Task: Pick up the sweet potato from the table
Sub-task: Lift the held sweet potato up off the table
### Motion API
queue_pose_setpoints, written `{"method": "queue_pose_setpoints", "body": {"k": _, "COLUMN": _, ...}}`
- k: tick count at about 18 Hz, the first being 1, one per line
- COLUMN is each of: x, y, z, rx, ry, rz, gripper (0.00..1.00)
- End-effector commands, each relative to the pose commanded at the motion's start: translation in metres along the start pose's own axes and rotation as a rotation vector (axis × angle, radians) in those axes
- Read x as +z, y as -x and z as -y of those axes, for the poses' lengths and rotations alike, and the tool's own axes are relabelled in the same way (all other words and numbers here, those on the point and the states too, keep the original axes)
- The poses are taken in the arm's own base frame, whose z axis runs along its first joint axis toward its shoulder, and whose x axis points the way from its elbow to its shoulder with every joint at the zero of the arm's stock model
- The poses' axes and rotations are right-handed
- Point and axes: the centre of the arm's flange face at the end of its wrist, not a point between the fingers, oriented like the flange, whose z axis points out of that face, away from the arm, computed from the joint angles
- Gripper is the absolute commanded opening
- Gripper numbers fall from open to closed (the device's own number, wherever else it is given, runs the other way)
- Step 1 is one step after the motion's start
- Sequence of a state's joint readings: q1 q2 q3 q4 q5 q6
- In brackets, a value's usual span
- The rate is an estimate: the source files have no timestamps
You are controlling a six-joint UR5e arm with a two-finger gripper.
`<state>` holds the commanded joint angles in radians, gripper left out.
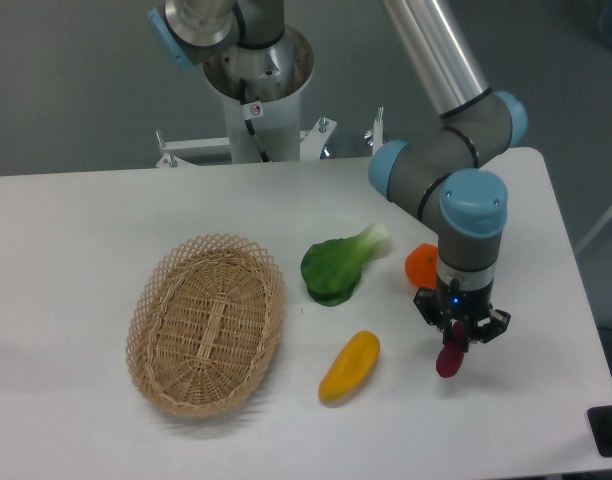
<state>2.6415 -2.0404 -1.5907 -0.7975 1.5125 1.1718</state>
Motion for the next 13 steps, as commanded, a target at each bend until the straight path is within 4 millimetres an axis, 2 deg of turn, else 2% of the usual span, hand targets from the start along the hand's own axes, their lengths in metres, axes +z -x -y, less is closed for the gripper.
{"method": "queue_pose_setpoints", "body": {"k": 2, "x": -0.025, "y": -0.006, "z": 0.003, "rx": 0.007, "ry": 0.000, "rz": -0.007, "gripper": 0.31}}
{"method": "queue_pose_setpoints", "body": {"k": 5, "x": -0.063, "y": -0.026, "z": 0.022, "rx": 0.043, "ry": -0.007, "rz": -0.027, "gripper": 0.31}}
{"method": "queue_pose_setpoints", "body": {"k": 8, "x": -0.092, "y": -0.041, "z": 0.033, "rx": 0.064, "ry": -0.016, "rz": -0.027, "gripper": 0.31}}
{"method": "queue_pose_setpoints", "body": {"k": 13, "x": -0.130, "y": -0.049, "z": 0.039, "rx": 0.066, "ry": -0.060, "rz": -0.055, "gripper": 0.31}}
